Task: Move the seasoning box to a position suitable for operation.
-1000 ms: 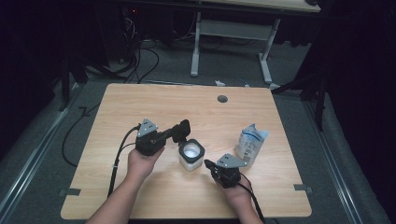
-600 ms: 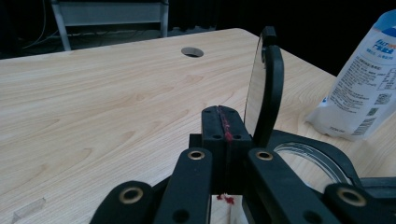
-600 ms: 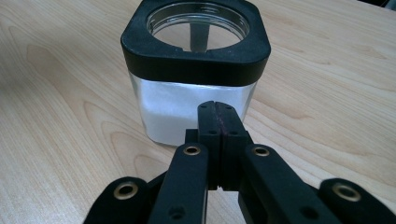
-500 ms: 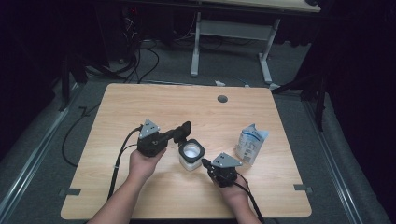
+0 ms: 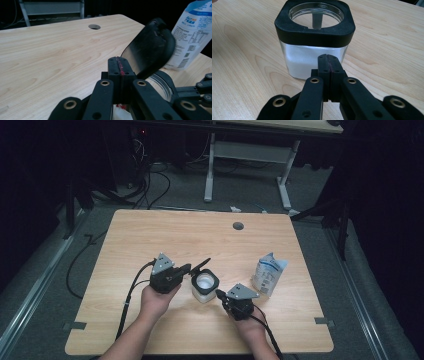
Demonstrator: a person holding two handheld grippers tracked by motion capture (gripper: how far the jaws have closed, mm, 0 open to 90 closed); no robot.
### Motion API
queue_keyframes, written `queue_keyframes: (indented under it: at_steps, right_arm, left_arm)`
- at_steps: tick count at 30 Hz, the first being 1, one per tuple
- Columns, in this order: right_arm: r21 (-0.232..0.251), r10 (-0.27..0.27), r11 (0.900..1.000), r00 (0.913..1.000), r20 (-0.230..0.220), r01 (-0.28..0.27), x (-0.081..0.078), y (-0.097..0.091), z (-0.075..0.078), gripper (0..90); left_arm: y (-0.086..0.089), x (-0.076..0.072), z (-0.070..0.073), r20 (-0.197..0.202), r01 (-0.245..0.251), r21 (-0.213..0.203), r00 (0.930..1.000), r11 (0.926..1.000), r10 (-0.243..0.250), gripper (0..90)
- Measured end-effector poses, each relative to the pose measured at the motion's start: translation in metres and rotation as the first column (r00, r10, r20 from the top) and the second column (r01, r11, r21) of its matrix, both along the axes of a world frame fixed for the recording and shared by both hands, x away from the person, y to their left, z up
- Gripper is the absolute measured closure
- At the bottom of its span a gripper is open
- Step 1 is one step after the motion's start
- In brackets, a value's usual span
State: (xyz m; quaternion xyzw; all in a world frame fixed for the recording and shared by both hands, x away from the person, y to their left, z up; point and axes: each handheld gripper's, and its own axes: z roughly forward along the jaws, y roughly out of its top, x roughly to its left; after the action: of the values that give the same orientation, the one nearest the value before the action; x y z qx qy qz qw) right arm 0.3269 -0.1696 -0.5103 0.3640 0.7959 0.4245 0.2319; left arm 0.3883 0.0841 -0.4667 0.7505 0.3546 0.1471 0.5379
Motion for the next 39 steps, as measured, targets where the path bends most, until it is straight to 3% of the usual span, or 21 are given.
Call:
queue_keyframes:
  at_steps: [3,11,19,39]
  right_arm:
    - [-0.001,0.002,1.0000,1.0000,0.004,-0.002,0.000,0.000,0.000,89.8]
    - [-0.006,-0.004,1.0000,1.0000,0.005,0.004,-0.001,-0.001,0.001,89.8]
    - [-0.001,-0.011,0.9999,0.9999,0.004,0.011,0.000,-0.005,0.002,89.7]
    - [0.018,-0.050,0.9986,0.9987,0.000,0.050,0.000,-0.023,0.002,87.5]
  left_arm:
    - [-0.005,-0.006,-0.005,0.004,0.014,0.023,0.9999,0.9996,-0.014,89.9]
    - [-0.009,-0.012,-0.012,-0.001,0.026,0.022,0.9997,0.9994,-0.026,89.8]
    - [-0.003,-0.015,-0.006,0.015,0.018,0.011,0.9997,0.9998,-0.018,89.9]
    - [0.020,-0.014,-0.009,0.012,-0.014,0.045,0.9998,0.9989,0.014,85.4]
